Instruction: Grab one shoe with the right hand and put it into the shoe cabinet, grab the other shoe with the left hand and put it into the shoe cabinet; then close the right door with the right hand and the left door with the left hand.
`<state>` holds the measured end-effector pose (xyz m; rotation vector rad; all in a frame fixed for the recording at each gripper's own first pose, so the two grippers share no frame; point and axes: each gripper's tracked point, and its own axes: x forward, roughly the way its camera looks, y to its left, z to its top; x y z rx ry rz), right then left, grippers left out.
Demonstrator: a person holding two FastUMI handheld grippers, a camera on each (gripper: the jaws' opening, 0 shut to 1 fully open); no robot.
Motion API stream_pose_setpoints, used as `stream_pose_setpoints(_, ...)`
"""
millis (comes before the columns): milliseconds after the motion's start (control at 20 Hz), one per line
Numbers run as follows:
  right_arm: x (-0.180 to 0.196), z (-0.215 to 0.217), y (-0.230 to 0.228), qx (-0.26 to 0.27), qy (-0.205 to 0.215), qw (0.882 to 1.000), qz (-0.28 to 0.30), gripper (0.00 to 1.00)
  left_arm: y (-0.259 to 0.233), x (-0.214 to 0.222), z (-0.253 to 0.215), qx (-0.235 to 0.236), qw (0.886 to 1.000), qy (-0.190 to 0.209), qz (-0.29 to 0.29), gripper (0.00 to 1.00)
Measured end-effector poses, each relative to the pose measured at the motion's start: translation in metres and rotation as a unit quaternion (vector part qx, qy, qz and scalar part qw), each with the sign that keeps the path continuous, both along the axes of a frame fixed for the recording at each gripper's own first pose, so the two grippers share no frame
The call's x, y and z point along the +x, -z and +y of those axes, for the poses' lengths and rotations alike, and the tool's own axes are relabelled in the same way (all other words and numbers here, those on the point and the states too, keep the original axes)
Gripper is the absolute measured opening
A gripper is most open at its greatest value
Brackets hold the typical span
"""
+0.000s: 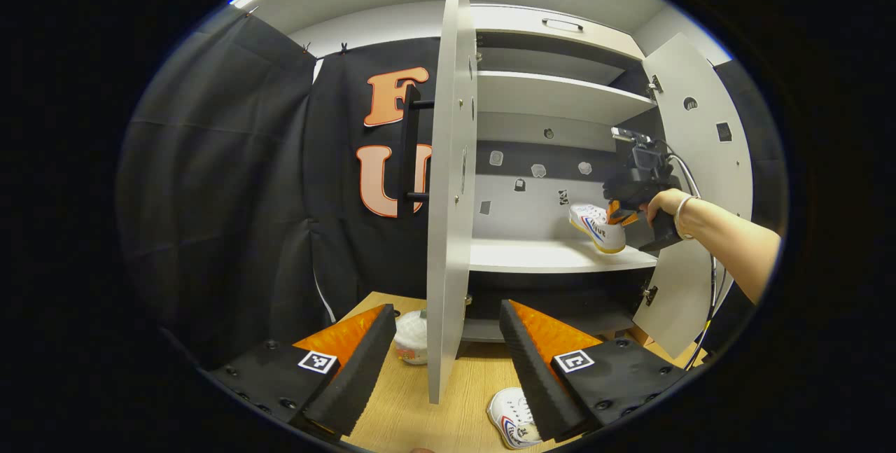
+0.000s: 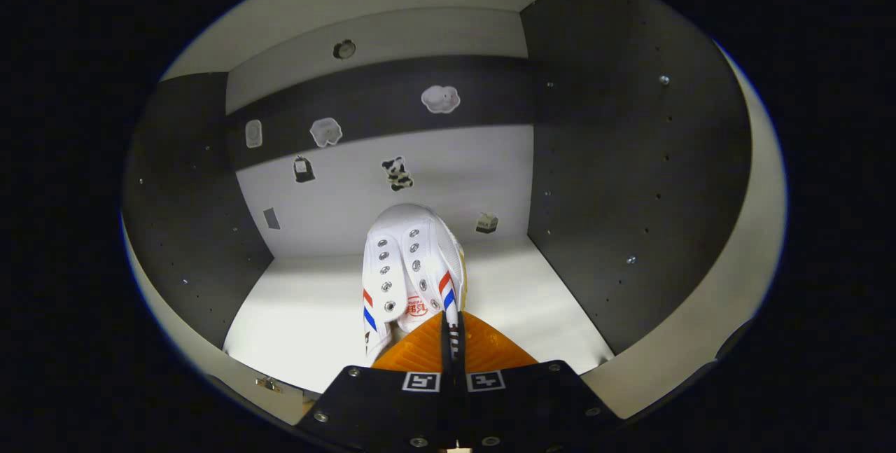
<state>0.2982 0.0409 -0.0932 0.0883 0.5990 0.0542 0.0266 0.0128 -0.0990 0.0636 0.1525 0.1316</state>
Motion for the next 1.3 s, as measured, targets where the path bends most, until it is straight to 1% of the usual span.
stream_pose_setpoints(100,0.007,0.003,0.02,-0.01,-0.007,1.0,0.023,0.0,0.002,0.0,0.002,0.002,1.0,-0.005,0.003,0.97)
stream_pose_setpoints(150,0.01,0.003,0.024,-0.013,-0.007,1.0,0.026,0.0,0.002,0.0,0.003,0.003,1.0,-0.008,0.004,0.97)
stream_pose_setpoints(250,0.01,0.006,0.023,0.003,-0.008,1.0,0.025,0.0,0.005,0.0,0.004,0.0,1.0,-0.012,0.008,0.96)
stream_pose_setpoints(300,0.009,0.007,0.022,0.006,-0.013,1.0,0.024,0.04,0.007,-0.001,0.003,-0.003,1.0,-0.012,0.01,0.96)
stream_pose_setpoints(350,0.007,0.007,0.02,0.003,-0.014,1.0,0.018,0.11,0.009,-0.001,0.001,-0.006,1.0,-0.012,0.014,0.97)
stream_pose_setpoints(450,0.002,0.003,0.001,-0.007,-0.016,1.0,-0.02,0.23,0.013,0.0,0.001,-0.008,1.0,-0.014,0.019,0.97)
stream_pose_setpoints(500,-0.008,0.003,-0.008,-0.007,-0.024,0.999,-0.032,0.27,0.013,0.0,0.001,-0.01,1.0,-0.016,0.019,0.96)
stream_pose_setpoints(600,-0.034,0.003,-0.029,-0.009,-0.035,0.997,-0.061,0.46,0.017,0.002,-0.005,-0.025,0.999,-0.01,0.022,0.97)
stream_pose_setpoints(650,-0.048,0.001,-0.039,-0.012,-0.038,0.996,-0.078,0.63,0.022,0.002,-0.009,-0.031,0.999,-0.004,0.028,0.97)
stream_pose_setpoints(700,-0.065,0.002,-0.047,-0.011,-0.043,0.995,-0.095,0.71,0.028,0.003,-0.012,-0.036,0.999,0.0,0.036,0.97)
stream_pose_setpoints(750,-0.083,0.002,-0.056,-0.008,-0.05,0.993,-0.11,0.82,0.035,0.002,-0.015,-0.039,0.998,0.003,0.045,0.97)
stream_pose_setpoints(800,-0.102,0.003,-0.061,-0.005,-0.059,0.991,-0.121,0.84,0.042,0.001,-0.017,-0.041,0.998,0.006,0.054,0.94)
stream_pose_setpoints(850,-0.125,0.006,-0.065,-0.001,-0.072,0.989,-0.128,0.92,0.05,0.0,-0.018,-0.042,0.997,0.006,0.061,0.97)
stream_pose_setpoints(950,-0.165,0.006,-0.076,-0.002,-0.089,0.984,-0.154,0.93,0.067,-0.002,-0.025,-0.042,0.996,0.012,0.076,0.97)
stream_pose_setpoints(1050,-0.198,0.003,-0.082,-0.005,-0.097,0.98,-0.174,0.93,0.093,-0.004,-0.033,-0.047,0.993,0.02,0.103,0.97)
stream_pose_setpoints(1200,-0.234,-0.007,-0.08,-0.003,-0.096,0.979,-0.181,0.93,0.134,-0.011,-0.045,-0.056,0.988,0.032,0.143,0.97)
stream_pose_setpoints(1300,-0.251,-0.014,-0.078,-0.004,-0.096,0.978,-0.186,0.93,0.169,-0.013,-0.052,-0.059,0.981,0.038,0.18,0.98)
